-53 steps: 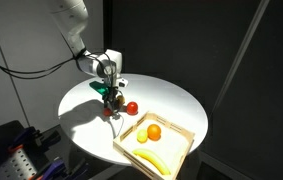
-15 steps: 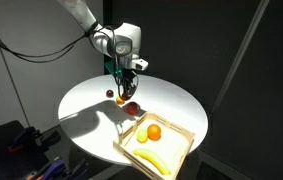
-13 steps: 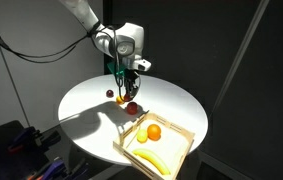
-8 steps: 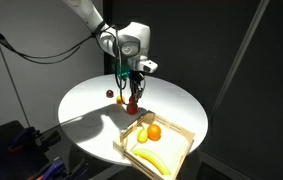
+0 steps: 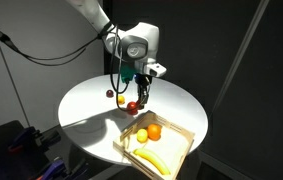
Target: Put the small, orange object on the wooden tray
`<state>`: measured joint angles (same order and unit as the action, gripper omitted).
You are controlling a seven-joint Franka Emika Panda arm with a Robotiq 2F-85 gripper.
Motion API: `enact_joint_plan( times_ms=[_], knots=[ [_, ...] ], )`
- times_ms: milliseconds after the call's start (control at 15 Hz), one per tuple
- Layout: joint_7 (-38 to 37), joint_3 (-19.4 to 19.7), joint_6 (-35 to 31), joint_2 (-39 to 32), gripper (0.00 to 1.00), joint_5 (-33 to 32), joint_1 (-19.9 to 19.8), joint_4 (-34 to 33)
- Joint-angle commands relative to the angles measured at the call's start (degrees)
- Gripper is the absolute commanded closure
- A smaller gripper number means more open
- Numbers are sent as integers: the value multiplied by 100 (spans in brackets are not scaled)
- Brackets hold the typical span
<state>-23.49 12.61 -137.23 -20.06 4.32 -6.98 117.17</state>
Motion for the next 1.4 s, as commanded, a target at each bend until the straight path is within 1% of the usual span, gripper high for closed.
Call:
enact_joint_plan(
  times_ms=[0, 600, 667, 733, 800, 867, 1067, 1333],
  knots=[
    [-197, 81, 195, -92, 78, 82, -93, -185],
    [-375, 209, 290, -235, 78, 109, -220, -239],
    [-373, 209, 296, -240, 64, 109, -226, -239],
    [-370, 205, 301, -241, 28, 110, -227, -236],
    [-368, 200, 306, -245, 28, 114, -228, -237],
    [-367, 196, 309, -250, 22, 116, -227, -239],
    [-362, 183, 307, -237, 0, 103, -206, -224],
    [-150, 59, 357, -194, 0, 24, -120, -124]
  ],
)
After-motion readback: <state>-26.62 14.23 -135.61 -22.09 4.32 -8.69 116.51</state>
